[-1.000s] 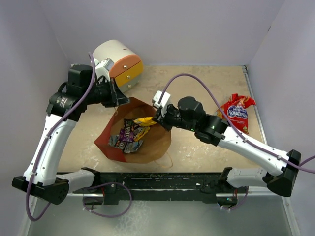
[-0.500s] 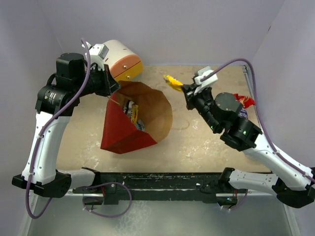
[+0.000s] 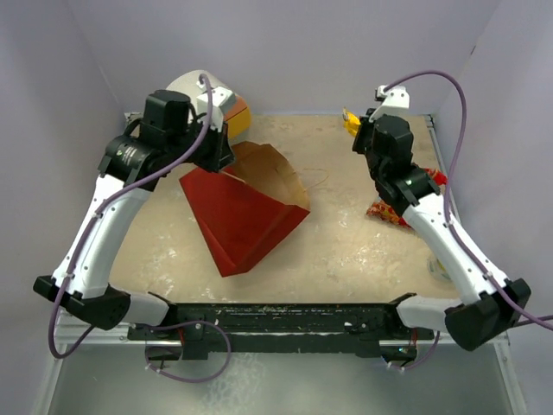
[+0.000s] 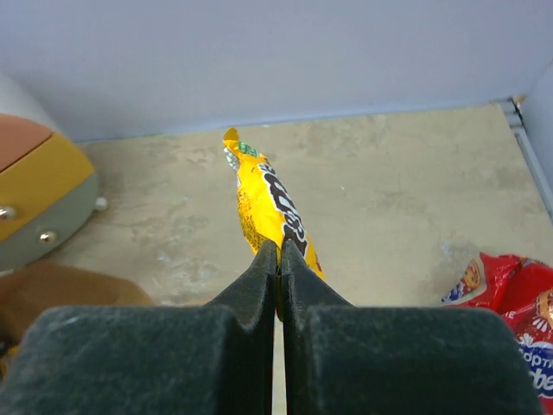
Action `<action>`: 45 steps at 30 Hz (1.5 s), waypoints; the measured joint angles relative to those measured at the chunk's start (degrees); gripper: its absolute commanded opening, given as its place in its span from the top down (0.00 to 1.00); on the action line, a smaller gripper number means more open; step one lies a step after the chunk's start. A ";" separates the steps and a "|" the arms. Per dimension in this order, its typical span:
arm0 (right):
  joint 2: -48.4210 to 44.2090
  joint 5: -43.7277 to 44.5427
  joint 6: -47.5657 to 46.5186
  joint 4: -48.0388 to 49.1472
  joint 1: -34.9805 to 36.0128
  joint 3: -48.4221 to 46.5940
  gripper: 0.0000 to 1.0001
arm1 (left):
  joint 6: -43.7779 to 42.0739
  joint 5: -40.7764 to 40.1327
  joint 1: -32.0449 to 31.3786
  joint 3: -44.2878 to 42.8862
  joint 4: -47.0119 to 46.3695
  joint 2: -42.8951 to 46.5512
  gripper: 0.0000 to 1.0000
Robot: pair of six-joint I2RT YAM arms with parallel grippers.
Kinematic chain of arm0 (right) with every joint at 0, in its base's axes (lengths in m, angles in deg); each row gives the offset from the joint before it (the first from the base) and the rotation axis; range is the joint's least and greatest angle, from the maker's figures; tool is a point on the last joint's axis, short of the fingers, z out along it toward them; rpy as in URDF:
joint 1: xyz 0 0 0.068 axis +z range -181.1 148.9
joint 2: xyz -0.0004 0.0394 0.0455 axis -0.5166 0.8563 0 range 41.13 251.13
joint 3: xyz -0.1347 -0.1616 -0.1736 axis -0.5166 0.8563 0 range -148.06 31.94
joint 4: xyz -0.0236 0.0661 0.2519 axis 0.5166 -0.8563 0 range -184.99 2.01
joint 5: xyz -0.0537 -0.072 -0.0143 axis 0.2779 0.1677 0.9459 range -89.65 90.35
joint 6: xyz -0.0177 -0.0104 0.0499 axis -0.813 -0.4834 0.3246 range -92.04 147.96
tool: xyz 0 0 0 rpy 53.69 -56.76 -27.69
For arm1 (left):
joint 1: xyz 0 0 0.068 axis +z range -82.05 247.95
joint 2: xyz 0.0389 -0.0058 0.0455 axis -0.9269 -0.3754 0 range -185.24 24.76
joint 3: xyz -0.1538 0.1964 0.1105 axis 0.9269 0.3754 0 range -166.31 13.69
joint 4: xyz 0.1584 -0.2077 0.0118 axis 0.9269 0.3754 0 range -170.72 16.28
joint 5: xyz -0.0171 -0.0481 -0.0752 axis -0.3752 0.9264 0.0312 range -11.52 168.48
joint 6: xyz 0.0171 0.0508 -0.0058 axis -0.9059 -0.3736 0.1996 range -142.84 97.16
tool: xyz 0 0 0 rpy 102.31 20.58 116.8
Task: Take the snacks out of the paper bag
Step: Place the snack at the center of the board.
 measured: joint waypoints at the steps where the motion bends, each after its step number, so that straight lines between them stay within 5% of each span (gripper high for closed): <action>1: 1.20 -0.92 1.03 0.17 -1.66 0.02 1.00 | -0.50 0.00 -0.74 0.00 0.00 -0.70 1.00; 9: 13.86 -9.66 8.22 4.24 -17.25 0.37 1.00 | -0.83 2.89 -1.64 0.00 -0.39 -4.57 1.00; 17: 26.40 -13.70 11.82 3.74 -24.94 -0.07 1.00 | -0.83 2.21 -1.73 0.00 -0.57 -4.72 1.00; 24: 28.17 -15.45 14.14 3.19 -26.93 1.05 1.00 | -0.81 -1.53 -1.73 0.00 -0.48 -4.61 1.00; 36: 23.28 -19.56 15.21 -3.43 -26.88 7.63 0.37 | 3.61 -5.40 -1.73 2.03 -0.13 -1.92 1.00; 45: 9.53 -38.93 11.45 -9.66 -24.65 9.09 0.21 | 9.77 -4.37 -1.73 3.43 -0.09 -0.70 1.00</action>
